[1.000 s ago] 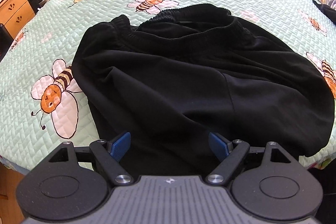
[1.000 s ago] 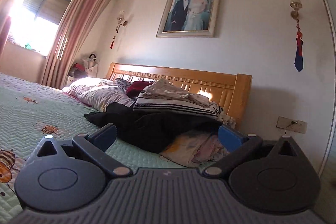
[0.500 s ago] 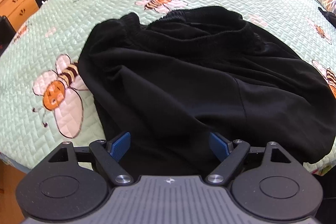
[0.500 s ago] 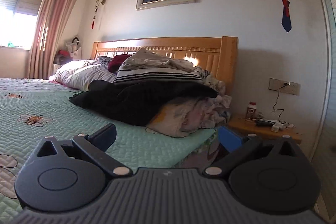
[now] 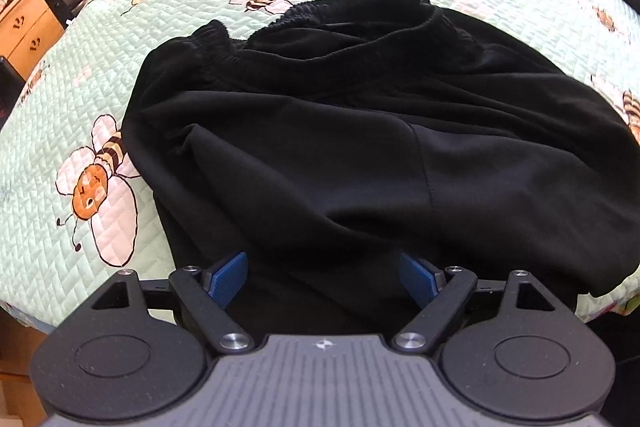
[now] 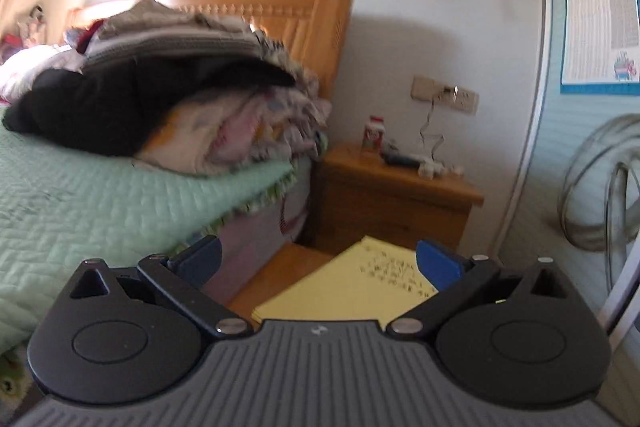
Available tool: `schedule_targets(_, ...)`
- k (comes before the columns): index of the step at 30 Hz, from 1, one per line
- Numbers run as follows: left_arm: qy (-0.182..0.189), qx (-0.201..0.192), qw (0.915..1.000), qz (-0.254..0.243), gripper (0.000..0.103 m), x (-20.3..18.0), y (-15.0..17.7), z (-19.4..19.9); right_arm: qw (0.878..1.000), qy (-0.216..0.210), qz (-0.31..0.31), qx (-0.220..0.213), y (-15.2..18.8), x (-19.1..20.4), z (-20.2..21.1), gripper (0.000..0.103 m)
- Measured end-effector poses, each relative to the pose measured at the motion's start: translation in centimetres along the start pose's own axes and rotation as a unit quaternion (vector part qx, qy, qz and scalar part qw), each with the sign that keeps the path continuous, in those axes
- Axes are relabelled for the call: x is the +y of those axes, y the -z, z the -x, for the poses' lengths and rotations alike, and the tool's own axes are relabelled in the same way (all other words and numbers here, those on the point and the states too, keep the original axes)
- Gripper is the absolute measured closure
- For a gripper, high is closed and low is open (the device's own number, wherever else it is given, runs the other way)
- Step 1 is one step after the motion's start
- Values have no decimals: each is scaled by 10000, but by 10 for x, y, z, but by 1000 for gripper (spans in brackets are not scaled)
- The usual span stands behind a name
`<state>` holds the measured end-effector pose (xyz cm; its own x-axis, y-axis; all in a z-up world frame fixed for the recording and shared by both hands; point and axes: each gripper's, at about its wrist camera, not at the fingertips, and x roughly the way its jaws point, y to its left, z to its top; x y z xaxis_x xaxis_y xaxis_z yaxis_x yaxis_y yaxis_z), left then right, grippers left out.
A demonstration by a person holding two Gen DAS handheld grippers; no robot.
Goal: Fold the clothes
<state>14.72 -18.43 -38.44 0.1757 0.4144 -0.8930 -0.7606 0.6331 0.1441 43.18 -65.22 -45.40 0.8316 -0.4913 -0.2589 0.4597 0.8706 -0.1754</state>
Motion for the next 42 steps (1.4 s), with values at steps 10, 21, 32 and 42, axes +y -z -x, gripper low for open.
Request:
schedule_targets(10, -266, 79, 9994, -210, 18, -22, -5, 2, 9978, -68, -418, 515, -13, 27, -54, 0)
schedule_targets(21, -444, -55, 9987, -225, 16, -24, -9, 2, 9662, -2243, -475, -1178, -79, 89, 77, 0)
schedule_targets(32, -259, -10, 9993, 251, 14, 19, -4, -7, 6761, -7135, 1550, 986, -48, 228, 266, 0)
schedule_targets(42, -115, -26, 9992, 390, 13, 38, -1, -14, 6630, -6863, 2455, 1709, -1, 284, 314, 40)
